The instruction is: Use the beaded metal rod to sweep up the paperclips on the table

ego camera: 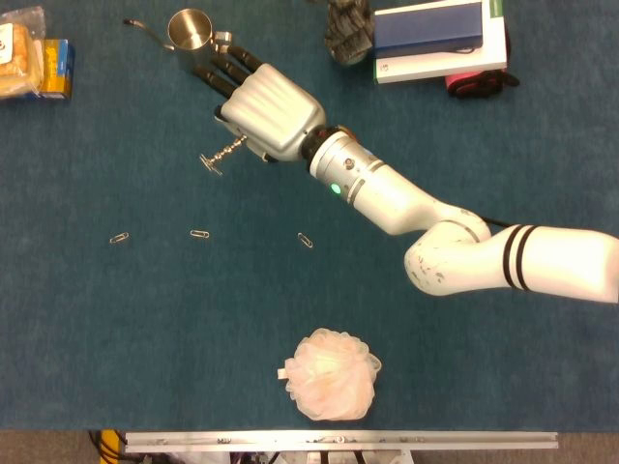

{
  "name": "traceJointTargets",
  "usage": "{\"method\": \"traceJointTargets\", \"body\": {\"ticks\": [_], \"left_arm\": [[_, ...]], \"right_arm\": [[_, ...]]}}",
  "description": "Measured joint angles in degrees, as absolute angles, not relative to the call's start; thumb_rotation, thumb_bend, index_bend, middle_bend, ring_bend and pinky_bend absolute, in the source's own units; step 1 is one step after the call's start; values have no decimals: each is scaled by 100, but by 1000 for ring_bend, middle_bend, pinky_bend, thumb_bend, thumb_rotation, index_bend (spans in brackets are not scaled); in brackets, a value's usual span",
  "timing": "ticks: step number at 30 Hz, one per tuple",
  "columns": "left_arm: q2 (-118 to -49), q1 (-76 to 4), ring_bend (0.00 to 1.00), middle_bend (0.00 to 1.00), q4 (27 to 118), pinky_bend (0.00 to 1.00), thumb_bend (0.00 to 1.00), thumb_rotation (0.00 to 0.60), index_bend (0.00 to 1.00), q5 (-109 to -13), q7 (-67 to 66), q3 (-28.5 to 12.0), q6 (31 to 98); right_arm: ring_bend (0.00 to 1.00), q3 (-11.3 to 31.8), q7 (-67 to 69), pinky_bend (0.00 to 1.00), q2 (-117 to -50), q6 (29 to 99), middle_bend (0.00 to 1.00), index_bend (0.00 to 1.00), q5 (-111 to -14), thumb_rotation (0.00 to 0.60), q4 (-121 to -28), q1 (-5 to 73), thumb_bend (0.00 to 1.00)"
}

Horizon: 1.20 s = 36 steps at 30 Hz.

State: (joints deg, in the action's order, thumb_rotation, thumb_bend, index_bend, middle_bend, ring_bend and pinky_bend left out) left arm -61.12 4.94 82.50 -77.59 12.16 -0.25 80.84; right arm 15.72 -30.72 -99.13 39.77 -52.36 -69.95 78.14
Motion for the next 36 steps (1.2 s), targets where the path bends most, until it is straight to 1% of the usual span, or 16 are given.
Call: {"method": "traceJointTargets", "body": {"ticks": [1,3,4,5,6,7,11,17,23,25,29,36], "left_arm": [[-6112,495,289,396,8256,348,137,600,495,-7758,1203,-23,8084],[-6103,496,289,396,8242,348,136,600,494,-7749,1205,-21,8066],[-6102,499,289,395,8239,348,136,600,493,-7746,1203,-21,8066],[-6099,503,289,395,8240,348,137,600,492,-7739,1208,-23,8066],[-6096,506,289,395,8242,348,137,600,492,-7735,1211,-25,8068],[-6094,508,289,395,8244,348,137,600,492,-7733,1212,-27,8070],[-6083,515,289,396,8257,348,137,600,491,-7740,1197,-19,8066],[-6083,510,289,396,8276,348,136,600,491,-7745,1167,-15,8051],[-6076,466,289,395,8346,348,136,600,491,-7766,1077,-33,8038],[-6063,433,287,386,8377,348,136,600,487,-7774,1051,-42,8011],[-5954,321,231,324,8605,348,137,600,449,-7707,921,-43,7749],[-5818,-23,202,269,9090,343,137,600,426,-7585,492,-114,7335]], "right_arm": [[0,1573,-3034,75,-9937,3997,64,570,-5289,600,-6974,7813,386],[0,1549,-2994,75,-9978,3995,45,361,-5371,600,-6895,7818,255],[0,1535,-3007,75,-9983,3969,26,191,-5359,600,-6876,7825,140],[0,1518,-3032,73,-9985,3937,11,72,-5321,600,-6867,7836,50],[0,1493,-3085,72,-9985,3898,3,18,-5243,600,-6858,7852,12],[0,1473,-3136,70,-9982,3874,0,0,-5173,600,-6856,7864,0],[0,1383,-3310,68,-9953,3859,0,0,-4900,600,-6897,7882,0],[0,1260,-3370,63,-9839,4002,0,0,-4793,600,-7038,7765,0],[0,1094,-3375,62,-9536,4264,18,0,-4773,600,-7452,7479,0],[0,1012,-3401,62,-9347,4383,20,0,-4771,600,-7701,7352,0],[0,836,-3475,62,-8884,4697,32,0,-4795,600,-8293,7065,0],[0,508,-3481,62,-7850,5522,34,11,-5066,600,-9440,6312,0]]}}
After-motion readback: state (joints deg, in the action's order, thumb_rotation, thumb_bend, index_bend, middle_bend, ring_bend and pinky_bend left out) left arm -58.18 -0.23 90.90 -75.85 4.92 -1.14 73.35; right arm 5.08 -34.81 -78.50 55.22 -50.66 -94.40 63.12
